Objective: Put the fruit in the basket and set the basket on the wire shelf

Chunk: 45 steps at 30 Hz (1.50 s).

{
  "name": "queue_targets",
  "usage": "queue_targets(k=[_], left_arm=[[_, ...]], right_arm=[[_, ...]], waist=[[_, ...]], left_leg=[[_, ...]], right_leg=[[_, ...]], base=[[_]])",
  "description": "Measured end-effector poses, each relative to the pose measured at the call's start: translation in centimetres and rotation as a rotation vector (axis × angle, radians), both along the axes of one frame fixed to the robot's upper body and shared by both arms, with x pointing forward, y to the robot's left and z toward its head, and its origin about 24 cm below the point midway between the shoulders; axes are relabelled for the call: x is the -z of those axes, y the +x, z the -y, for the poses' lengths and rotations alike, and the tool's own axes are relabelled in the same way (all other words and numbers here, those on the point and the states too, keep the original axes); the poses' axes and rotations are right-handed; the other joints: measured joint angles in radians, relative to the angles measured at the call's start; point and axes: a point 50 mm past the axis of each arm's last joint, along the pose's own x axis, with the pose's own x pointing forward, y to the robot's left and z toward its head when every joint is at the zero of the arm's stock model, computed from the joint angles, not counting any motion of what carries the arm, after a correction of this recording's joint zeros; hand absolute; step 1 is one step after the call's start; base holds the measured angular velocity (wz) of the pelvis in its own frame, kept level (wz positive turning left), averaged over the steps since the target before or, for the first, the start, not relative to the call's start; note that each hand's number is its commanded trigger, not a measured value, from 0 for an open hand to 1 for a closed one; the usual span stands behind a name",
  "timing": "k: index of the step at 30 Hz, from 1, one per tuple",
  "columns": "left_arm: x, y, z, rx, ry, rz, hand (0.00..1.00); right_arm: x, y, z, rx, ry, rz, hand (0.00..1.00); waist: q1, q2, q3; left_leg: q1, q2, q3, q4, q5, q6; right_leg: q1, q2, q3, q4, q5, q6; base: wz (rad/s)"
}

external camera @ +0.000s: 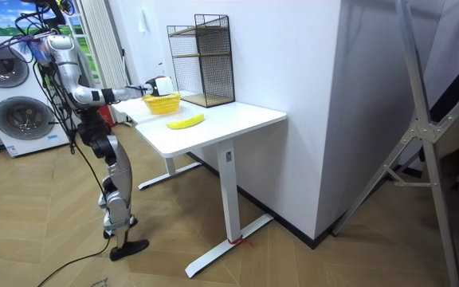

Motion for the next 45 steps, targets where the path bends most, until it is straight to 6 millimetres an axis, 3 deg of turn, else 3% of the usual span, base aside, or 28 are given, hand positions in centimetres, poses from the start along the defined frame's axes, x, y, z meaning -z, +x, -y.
queue_targets(k=[7, 31, 40, 45], left_arm=[[-0.1, 0.0, -0.4, 0.007, 0.007, 0.002, 0.0], [0.0, -0.2, -0.2, 0.025, -0.002, -0.011, 0.0], [0.0, -0.8, 0.0, 0.0, -0.005, -0.02, 0.0], [-0.1, -1.3, -0.5, -0.031, 0.009, -0.021, 0.0]], right_arm=[[0.2, -0.1, -1.0, -0.063, -0.022, -0.006, 0.0], [0.2, -0.1, -1.1, -0.07, -0.015, -0.022, 0.0], [-1.5, 0.5, 1.8, 0.111, 0.005, 0.056, 0.0], [-2.2, 0.7, 3.7, 0.229, 0.015, 0.085, 0.0]], waist=[[0.0, -0.016, 0.0006], [-0.003, -0.02, 0.005], [-0.009, -0.008, -0.0015], [-0.04, -0.011, -0.0017]], left_leg=[[0.001, -0.001, 0.0, 0.002, 0.0, 0.0], [-0.001, -0.001, -0.008, 0.002, 0.0, 0.0], [0.002, -0.002, -0.007, 0.002, 0.0, 0.0], [0.003, -0.002, -0.006, 0.002, 0.0, 0.0]], right_leg=[[0.003, -0.001, -0.002, 0.0, 0.0, 0.0], [0.006, -0.001, -0.01, -0.002, 0.0, 0.0], [0.006, -0.003, -0.006, 0.001, 0.0, 0.0], [0.008, -0.002, -0.005, 0.0, 0.0, 0.0]], base=[[0.0], [0.0], [0.0], [0.0]])
